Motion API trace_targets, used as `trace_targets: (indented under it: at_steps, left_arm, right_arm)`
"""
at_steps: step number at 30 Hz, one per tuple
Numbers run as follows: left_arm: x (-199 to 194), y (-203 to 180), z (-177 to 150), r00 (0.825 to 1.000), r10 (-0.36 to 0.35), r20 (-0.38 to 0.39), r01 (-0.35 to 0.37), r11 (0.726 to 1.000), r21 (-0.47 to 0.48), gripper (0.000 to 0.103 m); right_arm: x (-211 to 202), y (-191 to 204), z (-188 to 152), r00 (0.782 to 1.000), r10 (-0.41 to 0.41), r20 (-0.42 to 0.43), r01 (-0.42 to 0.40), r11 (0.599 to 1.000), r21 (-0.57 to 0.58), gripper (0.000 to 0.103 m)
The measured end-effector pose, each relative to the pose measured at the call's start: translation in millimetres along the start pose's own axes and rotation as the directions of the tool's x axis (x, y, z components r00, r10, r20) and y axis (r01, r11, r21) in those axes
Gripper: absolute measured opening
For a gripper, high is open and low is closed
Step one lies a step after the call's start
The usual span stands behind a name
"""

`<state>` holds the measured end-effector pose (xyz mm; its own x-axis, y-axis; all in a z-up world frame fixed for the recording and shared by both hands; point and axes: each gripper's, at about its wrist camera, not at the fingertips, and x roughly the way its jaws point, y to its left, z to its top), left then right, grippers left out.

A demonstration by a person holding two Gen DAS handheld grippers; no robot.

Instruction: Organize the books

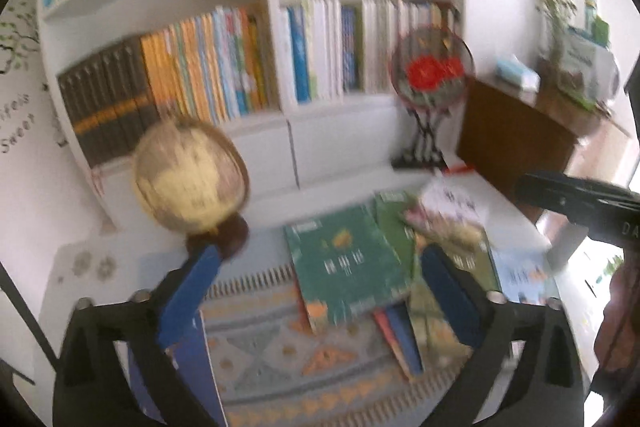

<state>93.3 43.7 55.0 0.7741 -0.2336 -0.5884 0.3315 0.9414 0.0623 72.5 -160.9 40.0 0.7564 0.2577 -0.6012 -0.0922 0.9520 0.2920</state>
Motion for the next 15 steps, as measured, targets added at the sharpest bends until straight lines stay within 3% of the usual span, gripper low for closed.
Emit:
trace_targets:
  at_steps: [3,5,9,15]
  left_arm:
    - [13,-6,-1,0.999,0.042,0.012,-0.042,0.999,0.007,0.103]
    - [32,-6,-8,0.998,0.046,-0.035,-0.047,0.999,-0.025,0.103]
    - [72,2,-30,0.989,-0.045,-0.143,0.027,0.991,-0.132,0.102]
    - [110,-14,-52,0.977,-0.080,-0.197,0.060,0.993,-0.105,0.102]
  right_arm:
    - [9,-13,8,0.999,0.040,0.033,-0.042,0.998,0.040,0.073]
    - [23,-21,5,0.999,0.035,0.016,-0.035,0.998,0.057,0.073]
    - [52,-39,-7,0.999,0.002,-0.041,0.000,0.998,0.064,0.073]
    - [77,-73,-18,0.996,0.000,-0.093,0.010,0.994,0.109,0.073]
